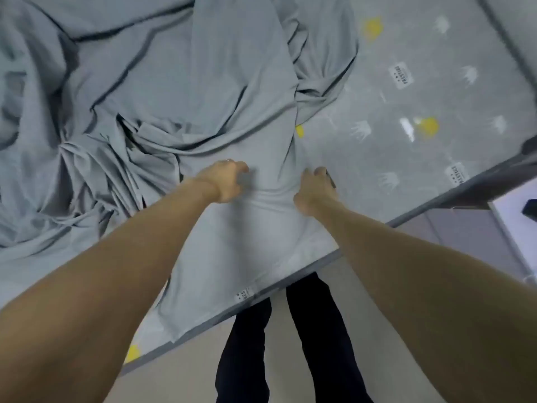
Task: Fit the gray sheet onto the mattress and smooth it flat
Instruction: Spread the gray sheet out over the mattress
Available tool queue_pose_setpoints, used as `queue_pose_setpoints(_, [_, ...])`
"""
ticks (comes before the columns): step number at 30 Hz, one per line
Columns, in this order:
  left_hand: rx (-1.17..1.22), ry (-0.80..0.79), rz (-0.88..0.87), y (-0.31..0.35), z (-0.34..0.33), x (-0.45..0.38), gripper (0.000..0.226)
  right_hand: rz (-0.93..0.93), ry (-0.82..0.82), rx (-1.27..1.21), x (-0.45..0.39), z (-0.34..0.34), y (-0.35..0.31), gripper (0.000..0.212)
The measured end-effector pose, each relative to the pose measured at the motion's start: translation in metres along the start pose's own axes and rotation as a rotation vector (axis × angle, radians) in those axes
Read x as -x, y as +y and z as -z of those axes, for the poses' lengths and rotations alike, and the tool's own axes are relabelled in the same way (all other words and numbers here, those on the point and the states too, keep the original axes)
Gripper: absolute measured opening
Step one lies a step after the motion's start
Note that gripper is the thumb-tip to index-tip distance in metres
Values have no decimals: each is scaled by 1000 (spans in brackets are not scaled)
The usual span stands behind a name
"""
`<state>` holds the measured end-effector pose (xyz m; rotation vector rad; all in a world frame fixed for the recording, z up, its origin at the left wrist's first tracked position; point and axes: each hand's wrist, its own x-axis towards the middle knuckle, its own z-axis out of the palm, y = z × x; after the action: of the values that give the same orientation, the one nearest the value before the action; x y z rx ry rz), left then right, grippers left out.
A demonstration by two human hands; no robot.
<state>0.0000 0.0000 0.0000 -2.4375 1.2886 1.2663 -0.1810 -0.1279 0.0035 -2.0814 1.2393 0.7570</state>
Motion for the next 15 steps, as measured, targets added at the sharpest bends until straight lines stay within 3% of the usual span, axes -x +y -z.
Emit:
queue_pose_setpoints(3, [-60, 85, -123, 10, -30, -41, 65, -111, 40, -129, -28, -40, 10, 70])
queue_pose_setpoints(5, [-16, 137, -154, 27, -50, -63, 74, -123, 115, -127, -44, -64, 18, 73])
queue_pose_setpoints(9, [-130, 221, -76, 46, -73, -82, 92, -113, 190, -247, -61, -73, 27, 47])
queue_pose_setpoints(12, [-143, 159, -31, 59, -72, -83, 82, -59, 157, -309, -63, -62, 34, 29])
queue_pose_setpoints(15, [-38, 78, -6, 69, -46, -73, 70, -13, 154, -309, -53, -34, 43, 28])
